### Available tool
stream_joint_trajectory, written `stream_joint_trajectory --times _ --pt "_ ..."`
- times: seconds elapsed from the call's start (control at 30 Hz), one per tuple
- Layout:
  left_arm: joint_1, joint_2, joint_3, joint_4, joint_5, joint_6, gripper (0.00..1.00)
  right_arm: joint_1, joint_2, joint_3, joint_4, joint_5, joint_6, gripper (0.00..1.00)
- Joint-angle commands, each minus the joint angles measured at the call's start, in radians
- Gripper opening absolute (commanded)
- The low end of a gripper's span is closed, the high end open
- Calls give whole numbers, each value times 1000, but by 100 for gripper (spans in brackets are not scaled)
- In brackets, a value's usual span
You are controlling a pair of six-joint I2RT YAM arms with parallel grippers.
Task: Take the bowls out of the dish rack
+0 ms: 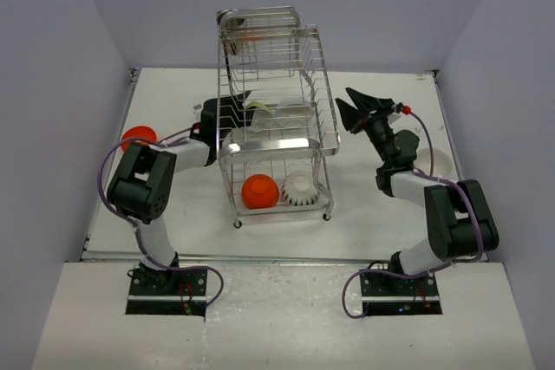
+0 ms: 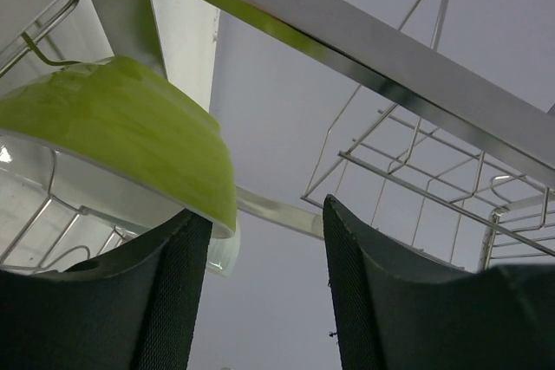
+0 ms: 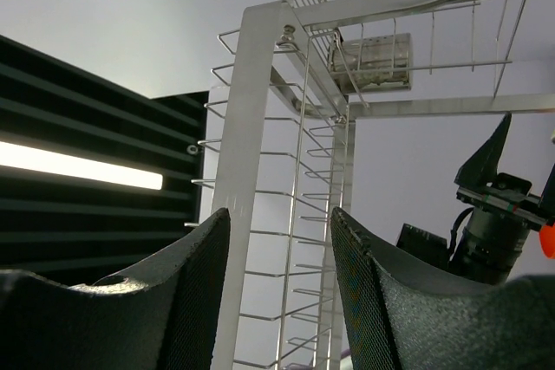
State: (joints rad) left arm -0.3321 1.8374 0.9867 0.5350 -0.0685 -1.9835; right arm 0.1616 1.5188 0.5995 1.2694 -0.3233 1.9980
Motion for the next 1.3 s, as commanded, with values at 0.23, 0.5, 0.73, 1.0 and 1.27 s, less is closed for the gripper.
stream_joint_trajectory --times 0.23,0.5,0.73,1.0,1.27 --pt "-8 51 112 -52 -24 -172 50 -30 -20 -67 79 27 171 51" --pt "-7 56 136 -124 -17 -132 41 -76 -48 -99 79 30 180 51" --pt "-7 62 136 -139 -22 -112 33 -106 -66 -106 77 4 170 51" --pt "-1 80 144 -126 -2 -110 0 -111 -62 -103 76 -37 159 52" --pt "1 75 122 -50 33 -120 0 -116 -5 -9 2 -138 136 54"
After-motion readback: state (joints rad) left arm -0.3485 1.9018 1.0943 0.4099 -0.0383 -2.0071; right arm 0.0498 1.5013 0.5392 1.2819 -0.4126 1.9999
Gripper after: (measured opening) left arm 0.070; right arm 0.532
